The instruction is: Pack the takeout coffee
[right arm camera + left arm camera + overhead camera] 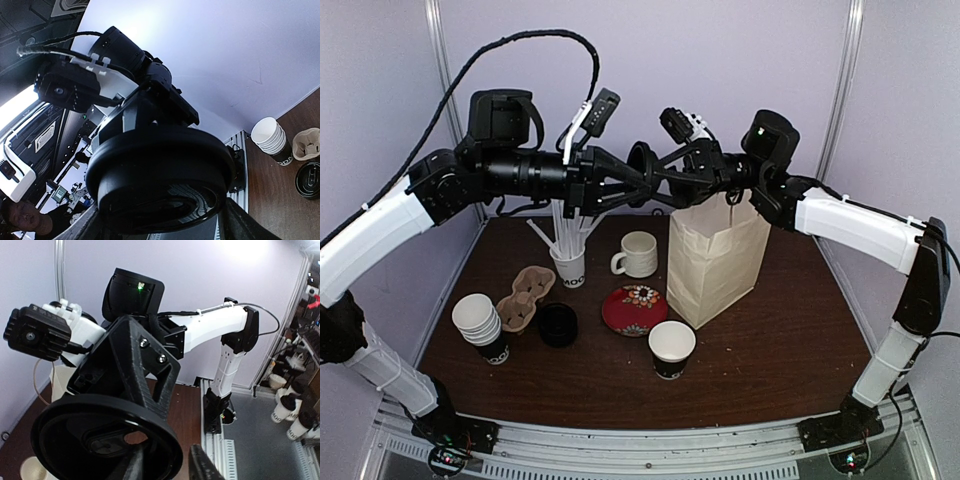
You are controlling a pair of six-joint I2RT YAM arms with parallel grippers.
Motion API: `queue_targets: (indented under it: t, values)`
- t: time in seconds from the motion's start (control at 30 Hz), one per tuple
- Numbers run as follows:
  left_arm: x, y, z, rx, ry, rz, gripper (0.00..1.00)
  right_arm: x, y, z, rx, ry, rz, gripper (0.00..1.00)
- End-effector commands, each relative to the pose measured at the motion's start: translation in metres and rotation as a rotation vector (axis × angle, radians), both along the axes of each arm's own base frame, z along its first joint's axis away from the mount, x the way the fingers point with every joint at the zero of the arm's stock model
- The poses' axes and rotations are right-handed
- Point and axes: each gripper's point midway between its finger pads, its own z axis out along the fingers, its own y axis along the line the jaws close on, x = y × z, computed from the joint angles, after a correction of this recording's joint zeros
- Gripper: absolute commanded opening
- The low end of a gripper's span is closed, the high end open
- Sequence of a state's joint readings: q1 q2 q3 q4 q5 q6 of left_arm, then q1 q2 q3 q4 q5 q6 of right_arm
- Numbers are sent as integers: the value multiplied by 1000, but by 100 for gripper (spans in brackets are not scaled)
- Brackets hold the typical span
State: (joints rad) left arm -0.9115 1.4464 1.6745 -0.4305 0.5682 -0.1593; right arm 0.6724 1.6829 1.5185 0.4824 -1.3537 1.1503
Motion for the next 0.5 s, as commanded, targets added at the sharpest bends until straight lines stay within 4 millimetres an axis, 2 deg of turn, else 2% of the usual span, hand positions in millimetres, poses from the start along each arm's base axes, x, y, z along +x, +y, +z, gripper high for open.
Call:
queue_targets:
  t: [0.0, 0.1, 0.17, 0.2, 0.27, 0.33, 0.47]
  values:
    - [5, 4, -7, 24, -14, 35, 41, -7, -4, 5, -4, -84, 2, 65]
    - [5, 17, -22, 85, -44, 70, 57, 1, -7, -13, -65, -133, -35, 64]
    - [9, 30, -38, 145, -67, 130, 64, 4, -12, -39, -182, -145, -74, 65]
    - [13, 36, -47, 178, -79, 164, 67, 6, -16, -50, -239, -208, -106, 66]
    - [23, 51, -66, 247, -89, 256, 70, 7, -25, -62, -337, -398, -153, 66]
    - [35, 63, -80, 303, -96, 347, 71, 10, -35, -78, -459, -508, -181, 67]
    - [52, 80, -90, 324, -104, 485, 71, 12, -64, -112, -668, -684, -178, 67]
